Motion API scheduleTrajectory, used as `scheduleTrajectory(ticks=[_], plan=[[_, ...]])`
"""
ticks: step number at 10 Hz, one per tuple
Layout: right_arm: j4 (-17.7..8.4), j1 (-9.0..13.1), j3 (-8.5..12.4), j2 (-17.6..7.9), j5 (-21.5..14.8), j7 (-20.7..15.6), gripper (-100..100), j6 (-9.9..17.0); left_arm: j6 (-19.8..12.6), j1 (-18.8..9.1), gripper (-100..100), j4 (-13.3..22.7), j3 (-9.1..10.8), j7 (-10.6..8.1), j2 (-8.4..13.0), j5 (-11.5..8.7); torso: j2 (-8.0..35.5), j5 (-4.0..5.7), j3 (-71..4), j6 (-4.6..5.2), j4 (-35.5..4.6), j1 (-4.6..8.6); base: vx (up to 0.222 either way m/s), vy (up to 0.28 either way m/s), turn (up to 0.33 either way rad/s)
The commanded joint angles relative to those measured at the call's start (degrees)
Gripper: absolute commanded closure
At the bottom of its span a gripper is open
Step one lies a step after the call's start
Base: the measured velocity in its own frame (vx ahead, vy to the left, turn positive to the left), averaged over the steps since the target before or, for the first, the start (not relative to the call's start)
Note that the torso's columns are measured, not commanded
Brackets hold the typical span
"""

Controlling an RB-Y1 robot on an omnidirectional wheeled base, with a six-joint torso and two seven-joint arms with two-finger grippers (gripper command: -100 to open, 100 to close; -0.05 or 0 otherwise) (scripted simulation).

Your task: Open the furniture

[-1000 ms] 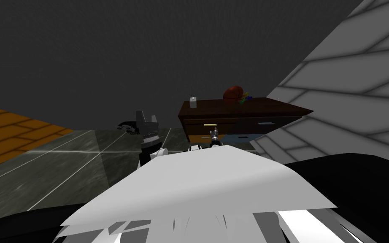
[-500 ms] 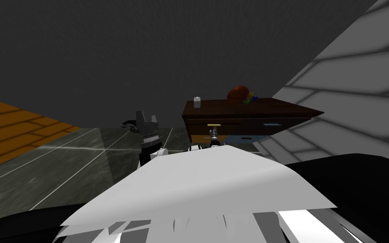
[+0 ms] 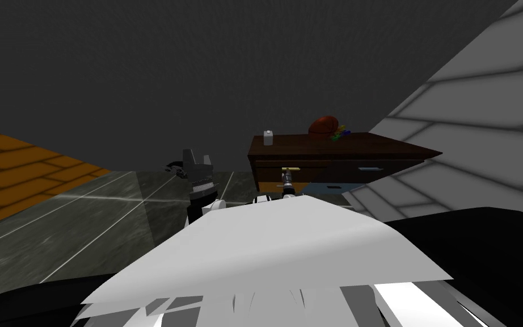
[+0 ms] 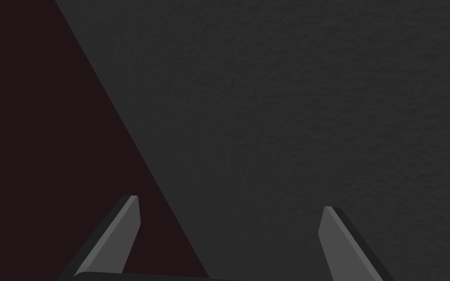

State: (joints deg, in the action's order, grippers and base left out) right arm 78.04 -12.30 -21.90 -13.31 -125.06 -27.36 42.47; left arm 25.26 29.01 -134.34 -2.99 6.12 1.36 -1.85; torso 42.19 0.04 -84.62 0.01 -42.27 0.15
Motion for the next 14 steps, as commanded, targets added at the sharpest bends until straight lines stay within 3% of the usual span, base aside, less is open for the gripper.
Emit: scheduleTrajectory(ticks=[1,6,7,10,11,12,13,14], plan=[[0.06,0.07,0.07,-0.03,0.06,-0.11,100,-0.23,0.00,0.00,0,0.00,0.00,0.00,0.00,0.00,0.06,-0.01,0.02,-0.01,0.00,-0.08,0.000,0.000,0.000],[1.82,-0.71,-0.27,0.16,-0.41,-0.73,100,-1.10,-0.01,-0.03,0,0.01,-0.01,0.00,-0.01,0.00,0.21,-0.06,0.12,-0.01,-0.05,-0.21,-0.159,0.035,-0.040],[1.88,-0.04,0.15,0.07,0.17,-1.15,-100,-1.99,0.00,-0.02,0,0.00,-0.01,0.00,0.00,0.00,-0.24,-0.02,-0.13,-0.02,0.06,-0.08,0.076,0.004,0.028],[1.92,0.28,0.38,0.01,0.47,-1.31,-100,-2.36,0.01,0.02,0,-0.01,0.00,0.00,0.00,0.00,-0.35,-0.06,-0.23,-0.01,0.11,-0.22,0.142,0.027,0.016],[2.68,1.12,1.23,-0.18,1.38,-2.23,-100,-4.05,0.01,0.01,0,-0.01,0.00,0.00,0.00,0.00,0.26,-0.04,0.13,0.00,-0.04,-0.14,0.080,-0.005,-0.034],[2.35,0.80,0.89,-0.10,1.01,-1.77,-100,-3.22,0.00,0.01,0,0.00,0.00,0.00,0.00,0.00,0.40,-0.02,0.26,0.00,-0.12,-0.05,0.052,-0.004,-0.006],[2.43,0.88,0.97,-0.12,1.09,-1.90,100,-3.47,0.00,0.00,0,0.00,0.00,0.00,0.00,0.00,0.43,-0.02,0.26,0.00,-0.11,-0.09,0.011,-0.001,0.002],[3.09,0.56,0.86,-0.06,0.96,-2.16,100,-3.88,0.00,-0.01,0,0.00,0.00,0.00,0.00,0.00,0.36,-0.03,0.22,-0.01,-0.09,-0.14,-0.105,0.016,-0.040]])
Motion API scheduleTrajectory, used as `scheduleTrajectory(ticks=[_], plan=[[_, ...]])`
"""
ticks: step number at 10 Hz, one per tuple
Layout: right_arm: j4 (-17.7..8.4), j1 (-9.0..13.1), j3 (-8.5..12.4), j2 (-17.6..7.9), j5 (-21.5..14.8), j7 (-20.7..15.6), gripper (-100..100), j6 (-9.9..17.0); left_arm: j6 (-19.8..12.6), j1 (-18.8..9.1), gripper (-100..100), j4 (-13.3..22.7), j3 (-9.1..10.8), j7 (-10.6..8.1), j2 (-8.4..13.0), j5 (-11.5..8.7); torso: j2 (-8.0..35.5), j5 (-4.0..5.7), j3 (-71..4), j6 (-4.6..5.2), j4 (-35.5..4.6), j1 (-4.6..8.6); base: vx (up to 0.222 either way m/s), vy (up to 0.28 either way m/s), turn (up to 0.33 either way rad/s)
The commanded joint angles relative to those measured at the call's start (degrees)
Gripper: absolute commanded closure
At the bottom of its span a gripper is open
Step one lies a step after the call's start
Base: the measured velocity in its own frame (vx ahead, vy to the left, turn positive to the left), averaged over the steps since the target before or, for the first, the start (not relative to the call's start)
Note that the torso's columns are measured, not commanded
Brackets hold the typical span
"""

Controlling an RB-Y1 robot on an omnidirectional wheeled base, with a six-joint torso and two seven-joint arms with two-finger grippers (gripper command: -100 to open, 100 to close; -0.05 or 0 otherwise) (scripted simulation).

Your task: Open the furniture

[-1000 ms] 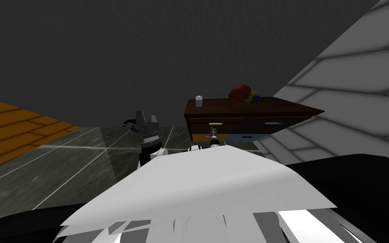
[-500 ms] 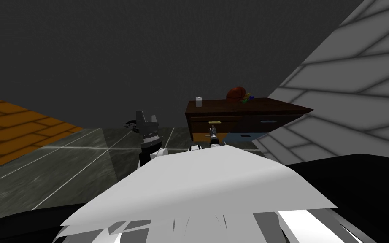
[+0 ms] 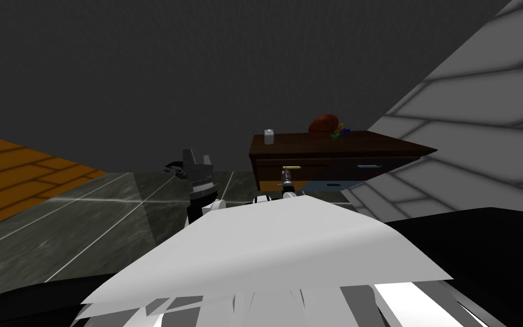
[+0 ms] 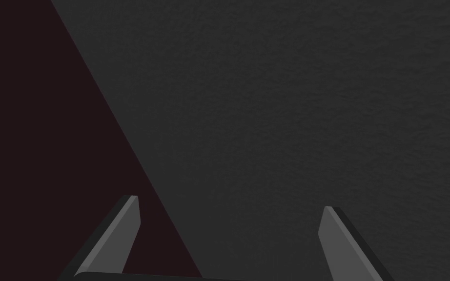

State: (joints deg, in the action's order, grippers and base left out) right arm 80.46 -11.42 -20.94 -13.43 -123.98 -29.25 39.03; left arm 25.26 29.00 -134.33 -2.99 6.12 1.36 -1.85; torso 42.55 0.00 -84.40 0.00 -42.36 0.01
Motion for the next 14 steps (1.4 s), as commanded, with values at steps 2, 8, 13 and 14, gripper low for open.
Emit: scheduleTrajectory(ticks=[2,8,13,14], plan=[[1.57,-0.75,-0.24,0.14,-0.27,-0.64,100,-1.02,0.00,-0.02,0,0.00,-0.01,0.00,-0.01,0.00,0.19,-0.03,0.11,0.00,-0.05,-0.11,-0.197,0.041,-0.060],[0.87,-0.09,0.21,-0.17,-0.16,-1.05,-100,-1.20,0.01,0.03,0,-0.01,0.01,0.00,0.01,0.00,-0.70,0.04,-0.45,0.00,0.21,0.12,0.052,-0.005,0.012],[2.73,-0.31,0.63,-0.06,0.36,-2.07,100,-2.89,0.00,0.00,0,0.00,0.00,0.00,0.00,0.00,-0.04,-0.01,-0.03,0.00,0.01,-0.02,0.028,-0.003,-0.015],[2.94,-0.43,0.59,-0.03,0.33,-2.14,100,-3.03,0.00,-0.01,0,0.00,0.00,0.00,0.00,0.00,0.11,0.00,0.05,0.01,-0.01,-0.01,-0.178,0.047,-0.055]])
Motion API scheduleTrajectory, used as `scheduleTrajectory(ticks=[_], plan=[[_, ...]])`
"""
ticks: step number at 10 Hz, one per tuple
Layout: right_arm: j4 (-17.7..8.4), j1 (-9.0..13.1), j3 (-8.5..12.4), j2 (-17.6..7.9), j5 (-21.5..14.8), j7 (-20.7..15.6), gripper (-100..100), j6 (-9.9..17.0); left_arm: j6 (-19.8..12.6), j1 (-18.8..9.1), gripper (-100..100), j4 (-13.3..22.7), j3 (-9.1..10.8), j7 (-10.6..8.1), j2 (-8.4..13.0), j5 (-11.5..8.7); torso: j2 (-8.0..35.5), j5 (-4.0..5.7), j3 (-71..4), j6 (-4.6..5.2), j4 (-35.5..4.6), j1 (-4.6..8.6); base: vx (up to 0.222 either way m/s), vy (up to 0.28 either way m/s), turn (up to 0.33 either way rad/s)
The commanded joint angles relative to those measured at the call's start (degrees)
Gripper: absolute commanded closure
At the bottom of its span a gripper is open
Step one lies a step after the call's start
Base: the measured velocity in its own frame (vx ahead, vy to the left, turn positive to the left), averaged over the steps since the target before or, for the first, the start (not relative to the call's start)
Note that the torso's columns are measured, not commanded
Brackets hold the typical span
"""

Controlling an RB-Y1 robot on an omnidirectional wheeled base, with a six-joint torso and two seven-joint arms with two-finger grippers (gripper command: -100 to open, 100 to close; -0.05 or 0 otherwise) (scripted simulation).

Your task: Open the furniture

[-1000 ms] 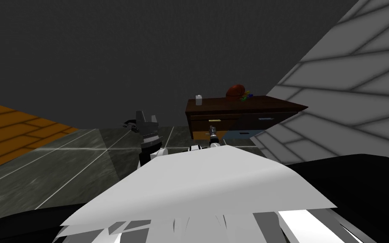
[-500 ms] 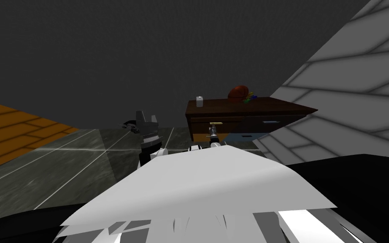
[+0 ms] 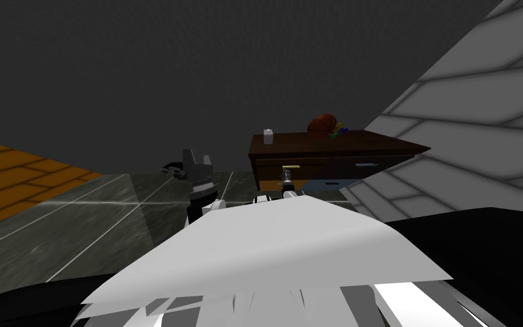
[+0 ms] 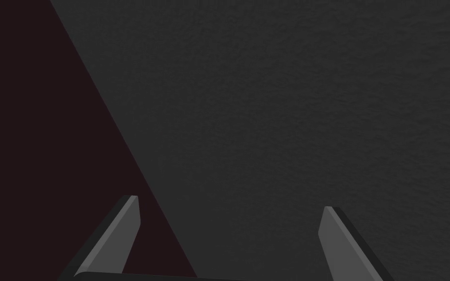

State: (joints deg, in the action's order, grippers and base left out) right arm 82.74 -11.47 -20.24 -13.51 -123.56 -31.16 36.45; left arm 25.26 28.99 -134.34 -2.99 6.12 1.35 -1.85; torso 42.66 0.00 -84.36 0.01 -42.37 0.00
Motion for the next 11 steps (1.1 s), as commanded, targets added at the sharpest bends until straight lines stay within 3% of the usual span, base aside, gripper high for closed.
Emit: scheduleTrajectory(ticks=[1,3,4,8,10,11], plan=[[1.07,-0.60,-0.19,0.10,-0.17,-0.38,100,-0.72,0.00,-0.01,0,0.00,-0.01,0.00,-0.01,0.00,0.05,-0.03,0.05,-0.01,-0.03,-0.13,-0.210,0.047,-0.043],[1.24,-0.72,-0.24,0.09,-0.21,-0.39,100,-0.77,0.00,-0.02,0,0.01,0.00,0.00,0.00,0.00,-0.25,0.01,-0.13,-0.01,0.05,0.05,-0.159,0.014,-0.030],[0.49,-0.66,-0.31,0.03,-0.32,-0.06,-100,-0.17,0.00,0.00,0,0.00,0.00,0.00,0.00,0.00,-0.72,0.03,-0.40,-0.03,0.16,0.09,0.068,-0.029,0.056],[-0.91,-0.48,-0.42,-0.09,-0.54,0.57,-100,1.02,0.01,0.03,0,-0.01,0.01,0.00,0.01,0.00,-0.42,0.00,-0.24,-0.01,0.10,0.00,0.148,-0.062,0.040],[-0.25,0.60,0.55,-0.34,0.68,-0.25,-100,-0.79,0.00,0.02,0,-0.01,0.00,0.00,0.00,0.00,-0.04,-0.04,-0.02,-0.01,0.00,-0.15,0.081,-0.014,-0.009],[-0.20,-0.10,0.11,-0.23,0.14,0.08,-100,0.07,0.00,0.02,0,0.00,0.00,0.00,0.00,0.00,-0.19,-0.04,-0.08,-0.01,0.02,-0.09,0.054,-0.005,-0.004]])
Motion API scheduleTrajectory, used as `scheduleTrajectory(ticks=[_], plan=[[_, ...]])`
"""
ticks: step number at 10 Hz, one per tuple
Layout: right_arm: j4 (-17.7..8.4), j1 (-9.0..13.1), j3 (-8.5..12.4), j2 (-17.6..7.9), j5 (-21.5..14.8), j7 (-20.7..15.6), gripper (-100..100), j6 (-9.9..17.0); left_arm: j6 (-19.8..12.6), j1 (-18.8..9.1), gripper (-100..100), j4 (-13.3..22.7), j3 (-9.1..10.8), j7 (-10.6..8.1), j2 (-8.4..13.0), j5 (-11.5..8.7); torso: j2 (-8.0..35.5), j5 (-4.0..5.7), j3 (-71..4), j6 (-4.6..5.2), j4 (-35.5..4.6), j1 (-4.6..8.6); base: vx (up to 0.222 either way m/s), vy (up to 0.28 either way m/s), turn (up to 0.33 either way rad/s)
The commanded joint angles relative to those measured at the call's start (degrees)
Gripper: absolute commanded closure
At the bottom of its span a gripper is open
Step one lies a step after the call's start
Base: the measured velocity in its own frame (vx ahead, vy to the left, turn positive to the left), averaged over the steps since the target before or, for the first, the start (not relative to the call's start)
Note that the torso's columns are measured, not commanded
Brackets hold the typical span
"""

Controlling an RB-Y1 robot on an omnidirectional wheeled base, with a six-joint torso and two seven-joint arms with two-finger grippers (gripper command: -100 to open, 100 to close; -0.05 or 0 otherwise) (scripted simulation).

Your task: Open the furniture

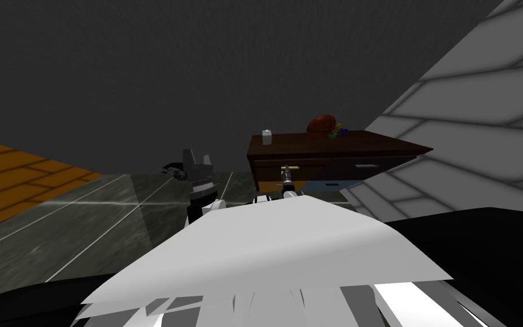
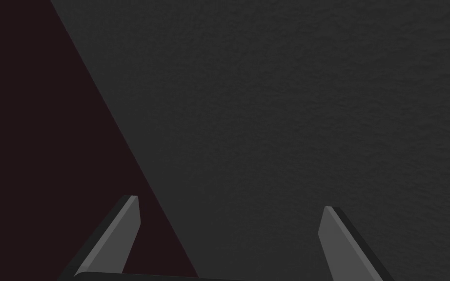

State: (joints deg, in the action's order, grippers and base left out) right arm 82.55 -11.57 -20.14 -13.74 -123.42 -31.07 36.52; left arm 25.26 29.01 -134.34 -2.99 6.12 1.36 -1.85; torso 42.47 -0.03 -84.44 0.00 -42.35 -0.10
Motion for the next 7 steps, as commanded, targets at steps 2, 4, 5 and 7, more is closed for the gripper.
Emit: scheduleTrajectory(ticks=[2,4,5,7], plan=[[0.74,-0.26,-0.04,0.04,-0.03,-0.33,100,-0.62,0.00,-0.01,0,0.00,0.00,0.00,0.00,0.00,-0.02,0.03,-0.03,0.00,0.03,0.08,-0.032,0.003,-0.014],[1.38,-0.57,-0.16,0.10,-0.15,-0.53,100,-1.00,0.00,-0.03,0,0.00,-0.01,0.00,-0.01,0.00,0.32,0.07,0.17,0.08,-0.03,0.11,-0.164,0.024,-0.045],[1.81,-0.78,-0.23,0.14,-0.23,-0.67,100,-1.26,-0.01,-0.03,0,0.01,-0.01,0.00,-0.01,0.00,0.26,0.04,0.14,0.08,-0.06,0.11,-0.187,0.028,-0.042],[1.81,-0.95,-0.31,0.20,-0.23,-0.81,100,-1.52,-0.01,-0.03,0,0.01,-0.01,0.00,-0.01,0.00,0.10,-0.04,0.01,0.06,-0.12,0.07,-0.152,0.024,-0.026]])
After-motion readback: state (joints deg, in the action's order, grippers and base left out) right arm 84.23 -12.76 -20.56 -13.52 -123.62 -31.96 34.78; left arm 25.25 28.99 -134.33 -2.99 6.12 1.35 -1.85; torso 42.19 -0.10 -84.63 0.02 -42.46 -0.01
